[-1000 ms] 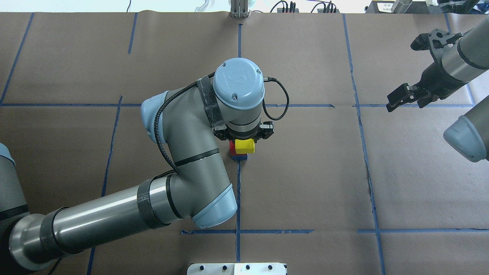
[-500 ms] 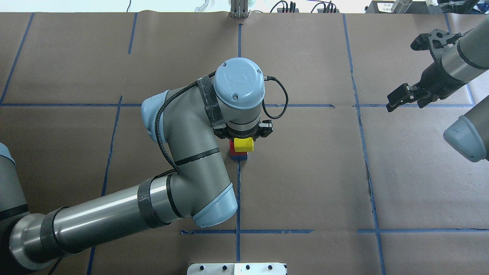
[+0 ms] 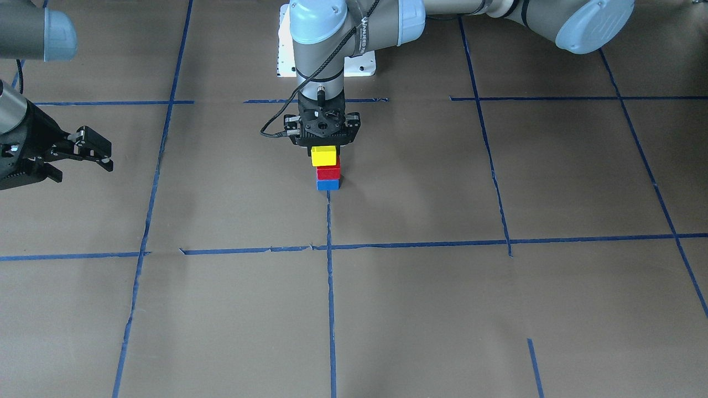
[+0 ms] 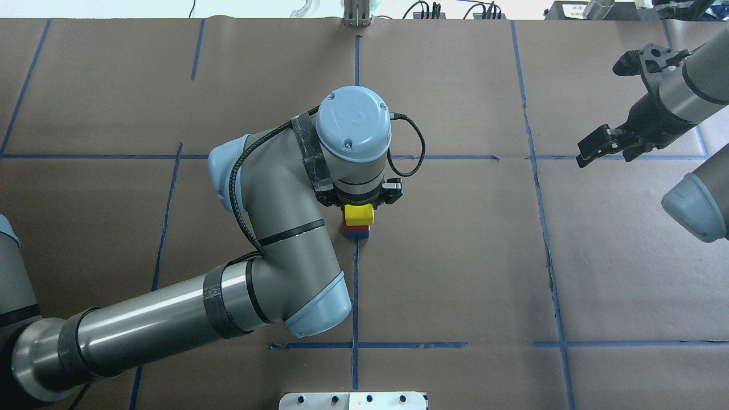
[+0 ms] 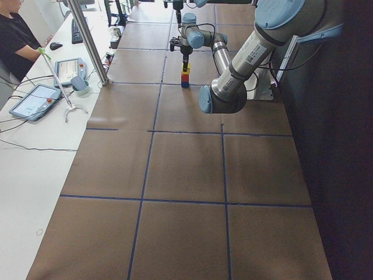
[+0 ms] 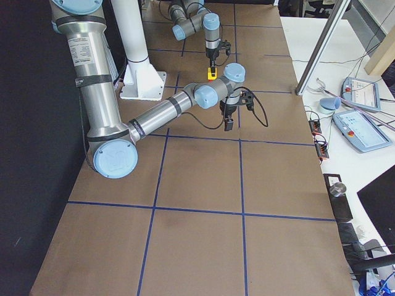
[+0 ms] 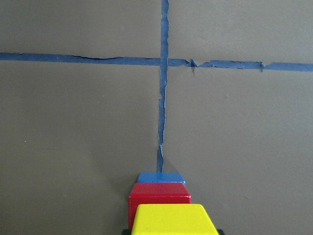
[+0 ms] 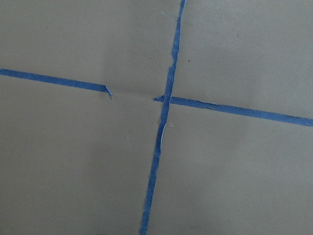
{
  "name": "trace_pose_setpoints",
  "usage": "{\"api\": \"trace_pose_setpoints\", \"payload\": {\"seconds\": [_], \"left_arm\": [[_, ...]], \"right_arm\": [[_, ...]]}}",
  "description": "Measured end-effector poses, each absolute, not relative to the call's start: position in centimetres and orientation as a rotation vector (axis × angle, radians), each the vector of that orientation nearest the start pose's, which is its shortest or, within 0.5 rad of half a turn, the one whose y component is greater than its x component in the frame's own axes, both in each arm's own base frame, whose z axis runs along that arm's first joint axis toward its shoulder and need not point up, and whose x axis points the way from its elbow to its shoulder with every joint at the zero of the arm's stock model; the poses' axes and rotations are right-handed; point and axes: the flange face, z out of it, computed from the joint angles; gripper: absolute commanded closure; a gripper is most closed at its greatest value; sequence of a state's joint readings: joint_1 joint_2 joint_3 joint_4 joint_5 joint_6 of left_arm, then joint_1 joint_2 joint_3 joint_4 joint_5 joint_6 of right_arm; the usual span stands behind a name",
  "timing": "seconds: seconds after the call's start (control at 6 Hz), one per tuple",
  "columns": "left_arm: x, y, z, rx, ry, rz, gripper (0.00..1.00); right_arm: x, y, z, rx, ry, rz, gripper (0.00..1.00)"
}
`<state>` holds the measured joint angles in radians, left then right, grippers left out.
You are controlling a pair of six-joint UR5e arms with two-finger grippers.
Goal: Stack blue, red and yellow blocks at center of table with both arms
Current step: 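Lower the yellow cube onto the red cube and open the left gripper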
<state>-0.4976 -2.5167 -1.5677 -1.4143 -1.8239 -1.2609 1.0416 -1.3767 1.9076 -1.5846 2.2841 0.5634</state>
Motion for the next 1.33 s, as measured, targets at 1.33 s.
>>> {"api": "trace_pose_setpoints", "payload": {"seconds": [1.33], "left_arm": [[57.11,-44.35,9.77,0.091,0.81,-0.09,0.92]], "right_arm": [[-21.59,-50.37,39.74,0.058,-0.854,-0.153,0.0]]}}
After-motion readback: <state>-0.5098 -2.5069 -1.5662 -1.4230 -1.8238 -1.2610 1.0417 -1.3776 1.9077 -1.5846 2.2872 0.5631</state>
